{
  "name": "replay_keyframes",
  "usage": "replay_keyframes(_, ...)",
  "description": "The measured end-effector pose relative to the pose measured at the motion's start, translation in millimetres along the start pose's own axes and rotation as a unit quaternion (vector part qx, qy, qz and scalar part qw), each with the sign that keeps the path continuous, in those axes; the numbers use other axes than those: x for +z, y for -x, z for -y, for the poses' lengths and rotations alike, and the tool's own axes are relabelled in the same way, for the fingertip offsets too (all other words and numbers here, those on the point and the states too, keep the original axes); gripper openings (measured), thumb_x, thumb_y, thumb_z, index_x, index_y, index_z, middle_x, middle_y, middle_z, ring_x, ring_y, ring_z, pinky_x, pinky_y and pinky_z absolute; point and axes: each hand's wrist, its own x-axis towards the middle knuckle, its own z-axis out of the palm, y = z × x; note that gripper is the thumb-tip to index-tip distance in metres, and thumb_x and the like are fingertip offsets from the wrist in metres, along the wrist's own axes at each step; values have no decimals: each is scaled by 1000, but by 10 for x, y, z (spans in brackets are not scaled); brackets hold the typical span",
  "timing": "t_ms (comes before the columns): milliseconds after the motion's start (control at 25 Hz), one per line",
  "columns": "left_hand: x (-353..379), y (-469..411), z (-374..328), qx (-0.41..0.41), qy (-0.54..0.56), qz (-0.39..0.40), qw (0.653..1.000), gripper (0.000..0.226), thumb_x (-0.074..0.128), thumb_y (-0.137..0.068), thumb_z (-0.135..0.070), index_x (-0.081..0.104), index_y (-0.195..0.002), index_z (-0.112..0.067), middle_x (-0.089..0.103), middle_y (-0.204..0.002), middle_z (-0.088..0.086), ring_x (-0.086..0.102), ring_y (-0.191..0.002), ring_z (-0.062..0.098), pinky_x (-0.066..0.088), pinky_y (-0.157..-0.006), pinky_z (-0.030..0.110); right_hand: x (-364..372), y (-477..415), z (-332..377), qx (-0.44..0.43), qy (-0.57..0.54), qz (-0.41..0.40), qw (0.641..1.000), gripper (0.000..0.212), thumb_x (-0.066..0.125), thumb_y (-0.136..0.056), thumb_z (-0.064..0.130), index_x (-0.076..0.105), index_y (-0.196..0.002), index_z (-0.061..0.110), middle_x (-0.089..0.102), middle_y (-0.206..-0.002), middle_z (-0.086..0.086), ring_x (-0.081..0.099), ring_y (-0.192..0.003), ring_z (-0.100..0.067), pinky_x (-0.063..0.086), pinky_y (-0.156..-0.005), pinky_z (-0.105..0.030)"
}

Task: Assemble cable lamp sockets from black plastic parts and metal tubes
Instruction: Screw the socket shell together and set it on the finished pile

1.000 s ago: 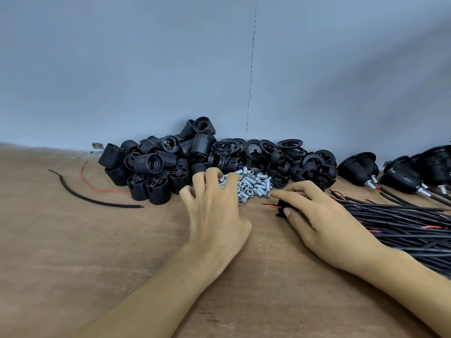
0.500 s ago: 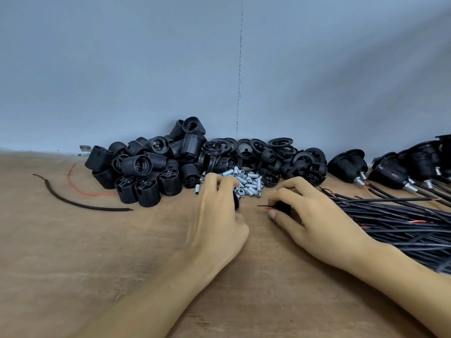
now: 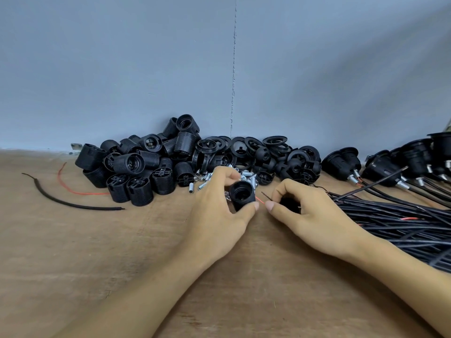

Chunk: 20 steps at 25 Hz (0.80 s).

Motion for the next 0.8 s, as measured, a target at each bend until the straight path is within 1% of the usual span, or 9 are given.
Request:
replay_keyframes(80,-26,-4,-43,10,-11,-34,999,47,82,-77,-38,50,-109,-51,66,-104,-25,55,-107,-5,38,-87,10,-4,-4,5,11,-22,-1,1000,11,67,-93,30,61,-85,33,62,-81,25,56,-71,-1,40,-63,-13)
replay_keyframes(120,-37,-9,-63,11,2,-44,999,44,81,-79,-38,54,-111,-50,67,-105,-25,57,-103,-4,40,-86,11,-11,-13,4,17,-32,-2,999,9,66,-94,29,63,-87,35,63,-82,23,57,-71,-3,41,-64,-15)
replay_keyframes(200,-52,-17,-92,-13,75,-43,996,33,82,-81,-34,64,-108,-42,70,-104,-23,64,-89,0,48,-78,15,-32,-29,-8,28,-44,-4,999,9,64,-95,29,67,-89,35,65,-81,20,58,-72,-4,43,-66,-18)
replay_keyframes(280,-48,-18,-115,-80,182,-14,980,31,84,-73,-30,65,-97,-38,72,-103,-13,71,-82,9,57,-76,24,-46,-37,-22,47,-70,-11,996,10,64,-95,30,68,-87,32,64,-77,18,56,-69,-1,41,-64,-15)
replay_keyframes(360,-26,-28,-92,-141,223,24,964,37,84,-64,-28,61,-92,-31,72,-107,-6,74,-89,16,59,-85,34,-57,-41,-32,70,-111,-19,991,11,65,-94,34,68,-84,30,62,-72,16,53,-67,-1,40,-64,-14)
replay_keyframes(440,-13,-37,-55,-171,234,59,955,41,85,-59,-25,61,-92,-29,74,-105,-5,74,-93,15,57,-93,37,-65,-46,-30,83,-148,-13,985,14,66,-93,37,68,-83,27,60,-68,13,50,-61,-3,38,-58,-13)
replay_keyframes(560,-31,-54,-39,-190,274,104,937,48,83,-60,-20,68,-105,-29,76,-104,-7,73,-99,16,53,-103,41,-86,-47,-19,96,-186,0,978,18,69,-93,33,66,-80,21,54,-65,8,41,-55,-7,34,-49,-15)
replay_keyframes(680,-76,-66,-51,-174,255,146,940,49,80,-62,-19,75,-108,-34,75,-111,-10,70,-107,10,50,-106,34,-105,-41,-4,95,-193,3,977,19,69,-93,29,65,-76,21,51,-63,7,38,-52,-6,32,-47,-16)
replay_keyframes(800,-99,-65,-53,-168,240,170,941,52,78,-60,-16,76,-106,-39,75,-114,-9,69,-108,9,50,-101,27,-115,-31,11,86,-192,5,978,20,69,-93,28,64,-74,23,51,-62,9,38,-51,-6,33,-47,-16)
